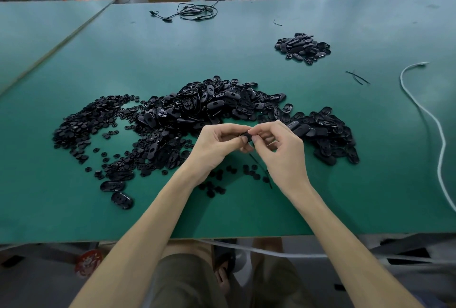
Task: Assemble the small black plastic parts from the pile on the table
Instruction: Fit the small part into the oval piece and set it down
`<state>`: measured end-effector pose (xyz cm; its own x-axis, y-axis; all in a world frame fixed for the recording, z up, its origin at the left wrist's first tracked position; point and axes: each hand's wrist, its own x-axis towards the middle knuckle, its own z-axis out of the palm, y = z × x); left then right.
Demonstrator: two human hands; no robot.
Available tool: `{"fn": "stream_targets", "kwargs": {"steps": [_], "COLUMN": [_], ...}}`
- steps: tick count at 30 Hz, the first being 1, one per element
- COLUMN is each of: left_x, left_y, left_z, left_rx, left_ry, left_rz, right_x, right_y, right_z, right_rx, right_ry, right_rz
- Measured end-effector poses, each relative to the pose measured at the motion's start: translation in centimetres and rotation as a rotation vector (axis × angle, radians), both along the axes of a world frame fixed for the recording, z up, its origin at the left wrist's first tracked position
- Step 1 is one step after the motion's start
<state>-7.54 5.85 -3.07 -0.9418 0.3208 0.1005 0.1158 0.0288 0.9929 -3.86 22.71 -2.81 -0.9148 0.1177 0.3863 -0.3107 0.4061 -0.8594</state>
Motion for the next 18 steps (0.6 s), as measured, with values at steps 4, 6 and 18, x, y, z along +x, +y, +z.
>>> {"fn": "stream_targets", "kwargs": {"steps": [4,6,18], "left_x": [-0.07,-0.12,-0.25], "left_y": [-0.02,-0.05,0.10], "left_z": [-0.01,-0.05,0.13], "left_rx": [-0.004,0.003,0.100], "left_ry": [-0.001,-0.008,0.031], "left_rz": [0.009,0.010,0.152], "right_x": [-0.02,-0.01,0.00], "right_y": [-0.07,-0.08,0.38], "right_z": [0.04,0.04,-0.18], "right_rx": [0.013,0.008,-0.125], "right_ry": [0.000,0.000,-0.017], "right_rz": [0.006,0.006,-0.120]}}
